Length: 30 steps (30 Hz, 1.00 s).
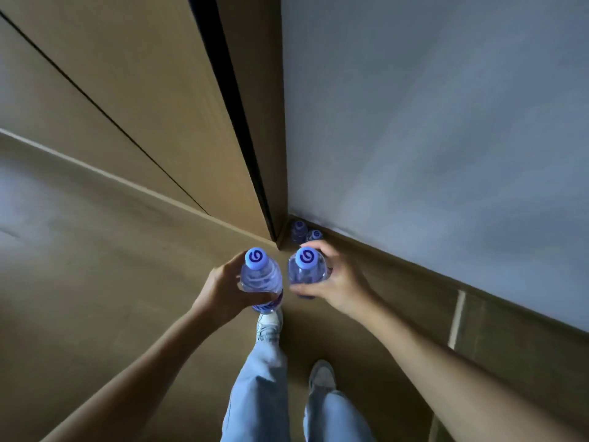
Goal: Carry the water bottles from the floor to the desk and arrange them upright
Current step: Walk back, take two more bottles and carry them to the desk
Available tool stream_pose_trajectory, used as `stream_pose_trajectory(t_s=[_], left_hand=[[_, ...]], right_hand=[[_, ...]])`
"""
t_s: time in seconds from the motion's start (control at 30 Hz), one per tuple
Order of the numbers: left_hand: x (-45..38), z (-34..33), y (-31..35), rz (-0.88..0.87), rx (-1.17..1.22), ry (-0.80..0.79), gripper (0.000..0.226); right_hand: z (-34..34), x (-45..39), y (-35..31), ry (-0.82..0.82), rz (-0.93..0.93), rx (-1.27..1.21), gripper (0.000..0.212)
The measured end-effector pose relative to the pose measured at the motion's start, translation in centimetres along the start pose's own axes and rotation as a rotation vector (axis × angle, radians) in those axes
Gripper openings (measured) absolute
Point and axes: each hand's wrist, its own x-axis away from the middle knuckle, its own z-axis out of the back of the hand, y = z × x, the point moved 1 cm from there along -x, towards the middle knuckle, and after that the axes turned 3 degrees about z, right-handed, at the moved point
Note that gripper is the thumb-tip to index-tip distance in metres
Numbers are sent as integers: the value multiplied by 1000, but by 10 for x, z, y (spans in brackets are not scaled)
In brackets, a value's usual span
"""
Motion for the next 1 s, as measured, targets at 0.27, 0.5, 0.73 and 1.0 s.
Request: stream_pose_trajectory(t_s=[0.27, 0.5, 0.73, 1.0], left_hand=[[107, 111, 84, 52, 249, 195, 82], [178, 242, 92, 29, 559, 382, 64], [211, 395, 49, 18, 453, 598, 59], [243, 573, 0, 73, 324, 855, 56]], right_hand=[[-5, 36, -178, -122, 14, -134, 54], [-76, 23, -311, -272, 63, -171, 58], [-208, -42, -422, -468, 167, -106, 51], [-374, -114, -551, -634, 255, -97, 48]])
